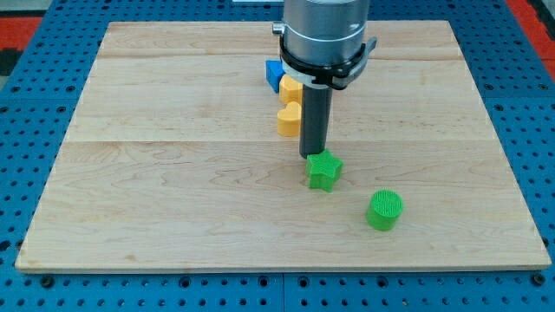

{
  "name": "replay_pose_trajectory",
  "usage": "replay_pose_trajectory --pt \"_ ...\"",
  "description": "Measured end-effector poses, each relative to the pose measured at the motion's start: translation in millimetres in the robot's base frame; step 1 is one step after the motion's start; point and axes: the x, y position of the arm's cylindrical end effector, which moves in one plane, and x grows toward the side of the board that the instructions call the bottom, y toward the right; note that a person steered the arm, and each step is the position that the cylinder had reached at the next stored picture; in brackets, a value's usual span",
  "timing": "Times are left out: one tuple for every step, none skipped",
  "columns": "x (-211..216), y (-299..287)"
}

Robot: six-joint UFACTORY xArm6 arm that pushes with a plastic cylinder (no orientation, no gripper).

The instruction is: Move the group of green blocks slightly towards the right side of the board

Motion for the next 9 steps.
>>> replay_pose_trajectory --pt "41 16" --pt "70 19" --pt "71 4" --pt "99 -20" --pt "142 -8" --pt "122 0" --pt "111 -1" --pt "110 8" --pt "109 11"
